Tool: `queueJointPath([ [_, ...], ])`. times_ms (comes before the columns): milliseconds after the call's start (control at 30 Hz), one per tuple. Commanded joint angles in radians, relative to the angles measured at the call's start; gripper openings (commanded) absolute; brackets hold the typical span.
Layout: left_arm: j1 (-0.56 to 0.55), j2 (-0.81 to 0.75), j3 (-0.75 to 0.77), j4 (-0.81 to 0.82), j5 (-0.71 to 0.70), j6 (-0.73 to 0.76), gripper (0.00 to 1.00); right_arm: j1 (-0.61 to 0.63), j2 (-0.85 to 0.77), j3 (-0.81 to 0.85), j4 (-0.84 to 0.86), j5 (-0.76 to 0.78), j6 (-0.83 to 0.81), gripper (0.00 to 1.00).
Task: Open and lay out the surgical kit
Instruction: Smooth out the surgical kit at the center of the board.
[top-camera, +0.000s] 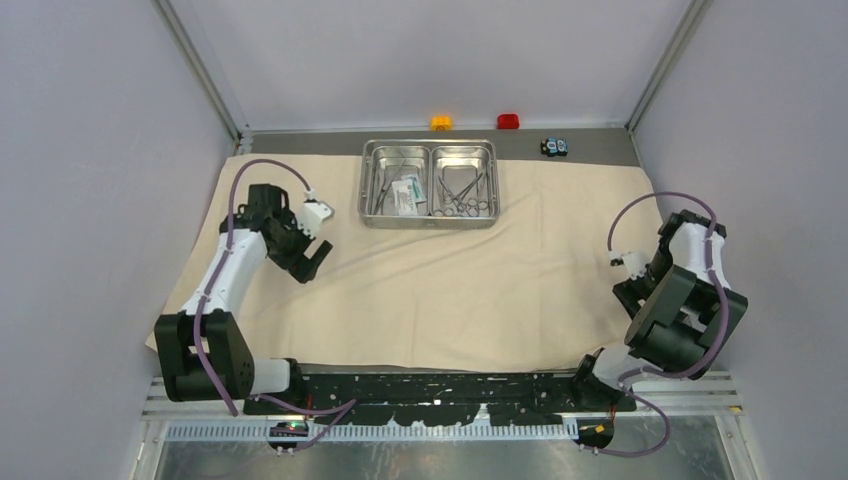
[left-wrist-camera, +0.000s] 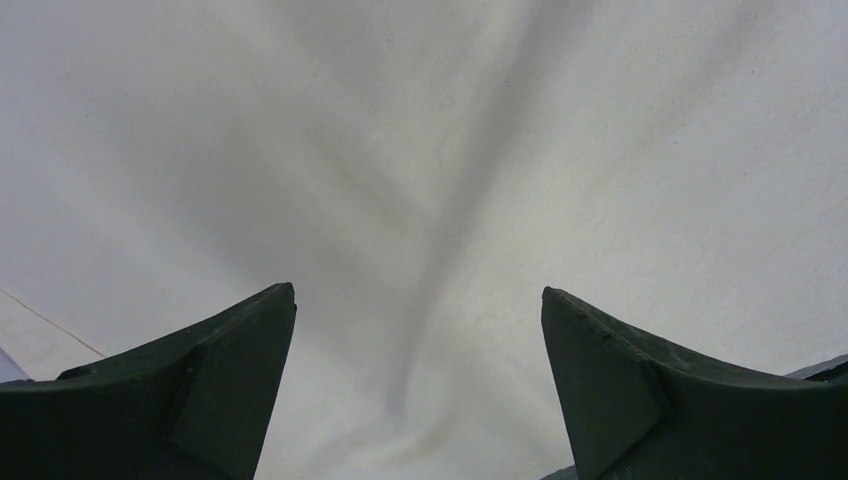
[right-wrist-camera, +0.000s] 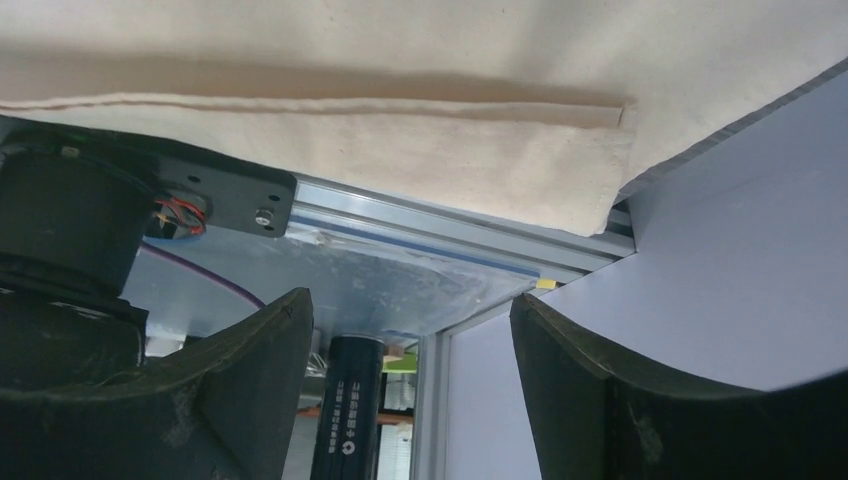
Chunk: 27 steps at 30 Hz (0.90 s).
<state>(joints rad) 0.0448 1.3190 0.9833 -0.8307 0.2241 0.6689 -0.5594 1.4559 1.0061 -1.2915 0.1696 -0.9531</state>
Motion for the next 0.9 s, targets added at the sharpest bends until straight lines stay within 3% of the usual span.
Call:
queueJointPath([
  [0, -0.032, 0.017, 0.001, 0.048, -0.031, -0.009, 0.96, -0.053, 0.039, 0.038, -0.041, 0.065, -0.104, 0.77],
  [633, -0.076, 0.021, -0.017, 0.068, -0.076, -0.017, 0.96, -0.069, 0.204, -0.052, 0.231, 0.147, -0.204, 0.77],
  [767, -0.076, 0.026, -0.016, 0.068, -0.084, -0.018, 0.96, -0.078, 0.214, -0.073, 0.278, 0.126, -0.210, 0.63],
  [867, -0.077, 0.033, -0.014, 0.068, -0.091, -0.015, 0.96, -0.091, 0.233, -0.065, 0.290, 0.118, -0.210, 0.45],
])
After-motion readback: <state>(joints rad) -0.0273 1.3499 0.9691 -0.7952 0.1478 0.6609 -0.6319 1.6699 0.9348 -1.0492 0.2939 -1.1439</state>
